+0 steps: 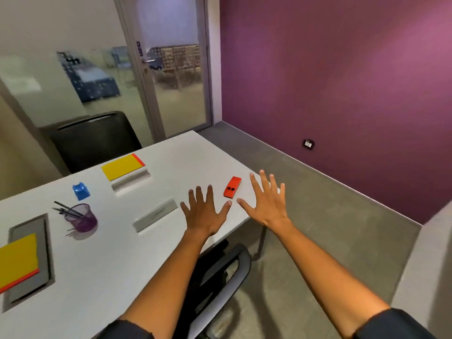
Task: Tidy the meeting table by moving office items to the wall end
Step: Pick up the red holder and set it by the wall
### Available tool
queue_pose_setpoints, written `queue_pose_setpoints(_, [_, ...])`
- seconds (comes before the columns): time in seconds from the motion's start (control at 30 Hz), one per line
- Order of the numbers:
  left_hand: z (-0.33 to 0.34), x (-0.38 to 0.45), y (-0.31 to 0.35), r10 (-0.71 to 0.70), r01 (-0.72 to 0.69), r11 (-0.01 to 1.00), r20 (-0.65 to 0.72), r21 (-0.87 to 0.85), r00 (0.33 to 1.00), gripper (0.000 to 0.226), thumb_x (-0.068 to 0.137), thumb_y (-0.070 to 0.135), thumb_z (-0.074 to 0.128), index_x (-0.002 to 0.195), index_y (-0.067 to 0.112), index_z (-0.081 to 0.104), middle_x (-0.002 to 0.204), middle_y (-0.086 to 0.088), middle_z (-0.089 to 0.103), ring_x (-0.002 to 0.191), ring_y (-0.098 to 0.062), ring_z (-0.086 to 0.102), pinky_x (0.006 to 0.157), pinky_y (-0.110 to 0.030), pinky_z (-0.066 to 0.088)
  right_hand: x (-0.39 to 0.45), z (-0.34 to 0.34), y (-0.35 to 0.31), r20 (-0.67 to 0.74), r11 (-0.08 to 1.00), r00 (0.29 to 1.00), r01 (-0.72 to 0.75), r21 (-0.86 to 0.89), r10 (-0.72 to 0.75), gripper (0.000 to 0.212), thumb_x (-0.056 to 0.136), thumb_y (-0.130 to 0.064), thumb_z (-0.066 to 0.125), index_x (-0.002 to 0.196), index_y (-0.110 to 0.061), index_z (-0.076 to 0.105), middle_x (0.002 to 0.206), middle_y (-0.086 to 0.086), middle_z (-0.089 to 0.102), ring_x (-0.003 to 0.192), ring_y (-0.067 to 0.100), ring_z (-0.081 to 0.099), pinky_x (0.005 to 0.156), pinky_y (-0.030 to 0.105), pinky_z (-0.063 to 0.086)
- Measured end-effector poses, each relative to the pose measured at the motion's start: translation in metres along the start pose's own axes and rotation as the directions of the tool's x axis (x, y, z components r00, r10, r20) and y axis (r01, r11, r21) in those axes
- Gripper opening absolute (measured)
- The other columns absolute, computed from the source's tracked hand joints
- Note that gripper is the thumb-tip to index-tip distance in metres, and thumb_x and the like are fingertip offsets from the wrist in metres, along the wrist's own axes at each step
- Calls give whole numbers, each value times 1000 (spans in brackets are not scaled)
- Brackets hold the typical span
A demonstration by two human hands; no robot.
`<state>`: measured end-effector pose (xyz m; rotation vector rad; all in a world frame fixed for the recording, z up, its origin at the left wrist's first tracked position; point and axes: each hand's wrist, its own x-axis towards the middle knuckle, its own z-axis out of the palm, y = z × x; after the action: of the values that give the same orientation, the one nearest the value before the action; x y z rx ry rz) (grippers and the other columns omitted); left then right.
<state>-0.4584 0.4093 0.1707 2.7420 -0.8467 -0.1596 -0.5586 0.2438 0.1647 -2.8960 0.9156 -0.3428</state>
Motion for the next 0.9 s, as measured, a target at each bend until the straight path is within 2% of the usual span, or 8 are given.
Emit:
queue_pose_setpoints(0.1, [24,30,62,38,-38,999,21,1,999,90,80,81,19,152,31,0,163,-7,-5,149,-34,-9,115,-61,-1,19,-3,73,-7,999,999,-40,7,40,91,81,-83,21,154,-32,2,164,4,-2,151,33,0,118,62,6])
queue_pose_setpoints(0.23, [50,64,135,96,-94,994,31,-53,995,85,82,80,25,151,33,8,163,-5,1,149,-34,-4,115,-62,3,37,-6,156,2,996,996,-89,10,89,91,82,-82,22,155,-32,0,164,4,-3,151,32,0,118,61,6])
queue_pose_setpoints(0.37, [74,96,197,133,-132,991,73,-28,988,90,81,81,21,153,30,3,163,-6,-2,149,-34,-5,117,-61,5,56,-4,223,11,990,990,-142,19,142,90,82,-82,22,154,-33,-2,164,3,-4,151,32,-1,118,61,6])
queue_pose_setpoints(0.6, [116,167,282,197,-191,980,165,-53,966,88,83,79,24,153,31,0,162,-7,-9,148,-33,-12,116,-60,-3,107,13,311,23,972,973,-229,50,228,91,80,-83,21,154,-36,-5,164,2,-6,151,32,-3,118,60,3])
queue_pose_setpoints(0.9, [168,325,374,250,-244,968,180,-54,951,86,85,77,21,153,27,3,162,-12,-2,149,-34,-6,115,-62,2,246,48,400,39,961,961,-276,16,275,92,80,-84,18,153,-35,-9,164,2,-10,151,31,-6,118,61,0])
